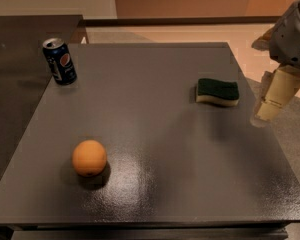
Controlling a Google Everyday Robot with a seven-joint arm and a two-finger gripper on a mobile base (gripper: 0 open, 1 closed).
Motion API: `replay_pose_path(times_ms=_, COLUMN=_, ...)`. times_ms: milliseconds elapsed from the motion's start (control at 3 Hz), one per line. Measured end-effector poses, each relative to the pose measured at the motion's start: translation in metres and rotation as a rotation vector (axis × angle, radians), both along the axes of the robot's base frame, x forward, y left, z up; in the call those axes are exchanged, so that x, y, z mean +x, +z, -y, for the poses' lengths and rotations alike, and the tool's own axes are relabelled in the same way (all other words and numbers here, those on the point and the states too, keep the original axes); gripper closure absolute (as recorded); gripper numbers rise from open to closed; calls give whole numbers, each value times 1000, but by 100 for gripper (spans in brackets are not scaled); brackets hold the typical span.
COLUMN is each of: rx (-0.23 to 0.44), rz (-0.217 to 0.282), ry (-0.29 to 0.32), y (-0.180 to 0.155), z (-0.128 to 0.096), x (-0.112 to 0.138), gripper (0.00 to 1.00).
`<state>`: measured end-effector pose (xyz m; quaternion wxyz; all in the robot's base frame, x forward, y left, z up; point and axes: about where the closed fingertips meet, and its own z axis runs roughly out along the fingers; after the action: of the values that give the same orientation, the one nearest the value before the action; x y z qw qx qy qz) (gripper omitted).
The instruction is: Move sponge near orange
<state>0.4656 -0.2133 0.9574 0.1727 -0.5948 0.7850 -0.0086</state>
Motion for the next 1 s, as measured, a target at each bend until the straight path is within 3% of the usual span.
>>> replay_pose_path(times_ms=1000, rx=120, rz=11, ry=-61, y=-45, z=6, x=87, gripper=0)
